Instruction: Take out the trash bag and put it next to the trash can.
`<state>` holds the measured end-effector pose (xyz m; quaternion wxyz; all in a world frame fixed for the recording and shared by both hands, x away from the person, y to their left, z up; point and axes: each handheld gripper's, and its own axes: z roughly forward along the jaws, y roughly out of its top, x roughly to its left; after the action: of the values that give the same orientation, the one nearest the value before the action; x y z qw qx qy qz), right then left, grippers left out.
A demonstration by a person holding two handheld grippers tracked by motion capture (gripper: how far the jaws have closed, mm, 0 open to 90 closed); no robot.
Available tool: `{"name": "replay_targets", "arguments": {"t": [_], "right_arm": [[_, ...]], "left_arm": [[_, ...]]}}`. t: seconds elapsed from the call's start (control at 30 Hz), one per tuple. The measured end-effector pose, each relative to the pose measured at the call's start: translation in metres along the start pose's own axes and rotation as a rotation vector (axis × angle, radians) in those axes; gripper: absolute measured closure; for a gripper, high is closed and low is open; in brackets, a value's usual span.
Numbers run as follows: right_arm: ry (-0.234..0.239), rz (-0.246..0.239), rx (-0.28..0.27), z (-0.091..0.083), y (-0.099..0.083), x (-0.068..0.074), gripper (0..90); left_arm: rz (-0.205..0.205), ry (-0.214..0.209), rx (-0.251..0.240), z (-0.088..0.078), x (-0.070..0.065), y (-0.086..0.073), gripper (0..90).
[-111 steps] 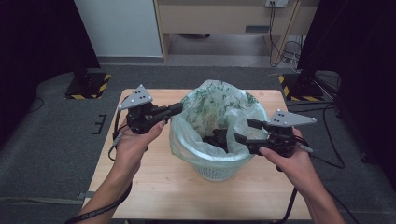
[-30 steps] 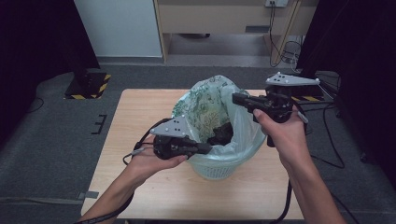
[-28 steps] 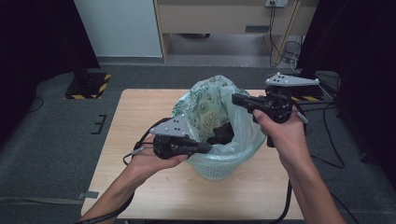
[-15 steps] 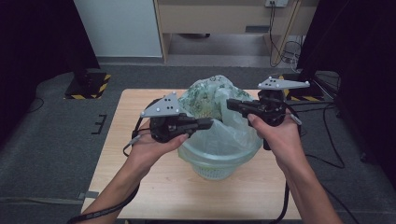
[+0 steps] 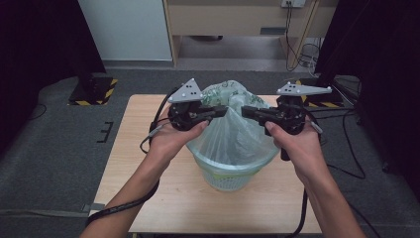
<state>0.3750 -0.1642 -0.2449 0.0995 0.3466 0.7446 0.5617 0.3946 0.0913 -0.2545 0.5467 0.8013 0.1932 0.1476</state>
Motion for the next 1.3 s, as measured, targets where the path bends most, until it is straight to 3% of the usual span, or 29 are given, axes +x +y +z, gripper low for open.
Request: {"name": "replay_targets", "arguments": {"t": [0.27,0.4,0.53,0.63,0.73,0.8,0.97,1.1,1.17,1.3], "right_arm": [[0.026,0.009,0.014,0.006,-0.001,-0.002,70.2],[0.024,-0.003,0.049,0.013,-0.004,0.002,59.7],[-0.012,-0.041,0.080,0.018,-0.006,0.004,80.4],[-0.016,-0.040,0.086,0.019,-0.007,0.003,89.5],[-0.024,-0.032,0.071,0.017,-0.005,0.001,90.0],[-0.028,-0.026,0.053,0.014,-0.002,0.000,90.0],[-0.039,-0.030,0.027,0.008,0.008,-0.001,90.0],[-0.044,-0.024,0.015,0.007,0.016,-0.002,90.0],[-0.038,-0.016,0.008,0.008,0.019,-0.002,90.0],[-0.021,-0.010,0.000,0.013,0.023,0.002,90.0]], "left_arm": [[-0.010,0.005,0.018,0.013,0.004,0.000,89.9],[-0.027,0.001,0.002,0.015,0.006,0.001,90.0],[-0.029,0.007,-0.007,0.013,0.005,0.003,89.9],[-0.035,0.028,-0.028,0.009,0.004,0.003,89.0],[-0.059,0.050,-0.057,0.004,0.003,0.002,72.5],[-0.073,0.078,-0.078,-0.001,0.002,0.000,54.2],[-0.054,0.096,-0.070,-0.004,-0.002,-0.007,26.1],[-0.047,0.083,-0.041,0.001,0.000,-0.014,15.1],[-0.058,0.066,-0.041,0.005,0.001,-0.015,13.2],[-0.036,0.071,-0.034,0.012,-0.002,-0.014,11.8]]}}
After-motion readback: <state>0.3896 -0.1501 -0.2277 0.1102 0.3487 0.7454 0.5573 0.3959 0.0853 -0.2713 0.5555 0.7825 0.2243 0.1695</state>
